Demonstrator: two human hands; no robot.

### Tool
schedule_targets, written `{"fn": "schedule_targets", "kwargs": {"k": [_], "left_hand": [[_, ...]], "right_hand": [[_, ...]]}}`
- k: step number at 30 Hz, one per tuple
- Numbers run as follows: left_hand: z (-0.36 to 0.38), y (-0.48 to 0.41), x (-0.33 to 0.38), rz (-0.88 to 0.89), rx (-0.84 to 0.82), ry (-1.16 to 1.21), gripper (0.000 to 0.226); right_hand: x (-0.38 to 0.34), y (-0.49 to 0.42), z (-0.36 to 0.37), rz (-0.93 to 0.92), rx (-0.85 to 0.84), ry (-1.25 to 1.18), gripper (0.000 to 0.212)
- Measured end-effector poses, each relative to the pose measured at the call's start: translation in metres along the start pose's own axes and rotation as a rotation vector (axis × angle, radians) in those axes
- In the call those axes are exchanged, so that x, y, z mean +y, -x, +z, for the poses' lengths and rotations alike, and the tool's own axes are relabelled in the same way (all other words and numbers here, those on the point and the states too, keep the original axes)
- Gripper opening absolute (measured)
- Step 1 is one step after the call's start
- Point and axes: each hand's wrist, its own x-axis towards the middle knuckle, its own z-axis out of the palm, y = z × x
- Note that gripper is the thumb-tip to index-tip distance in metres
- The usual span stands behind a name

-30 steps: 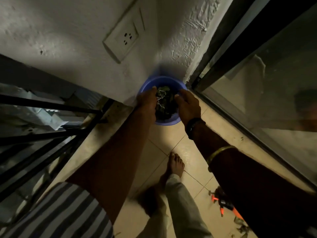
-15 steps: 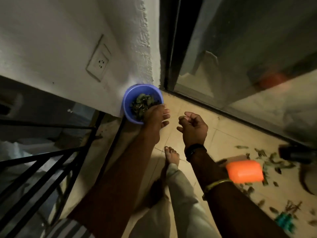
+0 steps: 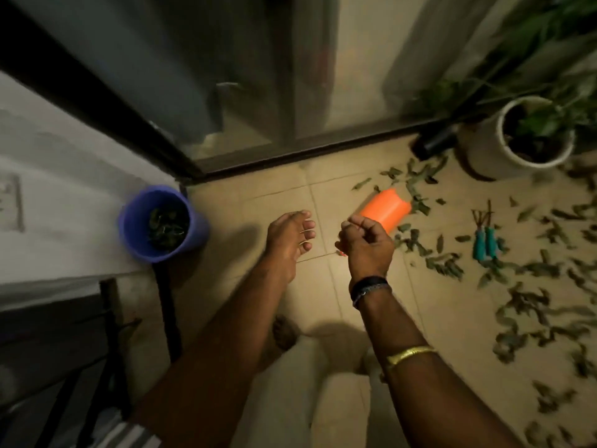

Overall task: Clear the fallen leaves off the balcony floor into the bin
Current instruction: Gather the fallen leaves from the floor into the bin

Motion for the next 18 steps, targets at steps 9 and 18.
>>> {"fn": "schedule_targets", "kwargs": {"k": [9,18], "left_hand": [[0.203,0.052,-0.1,-0.033,-0.176,-0.168,0.006],[0.381,0.101,-0.214,-0.095,-0.275,-0.298,0.016]], "right_hand": [[-0.035,-0.058,-0.212,0.014,0.232,-0.121,0.012],[-0.056,-0.126,-0.415,0.082,0.368,-0.117,0.013]]}}
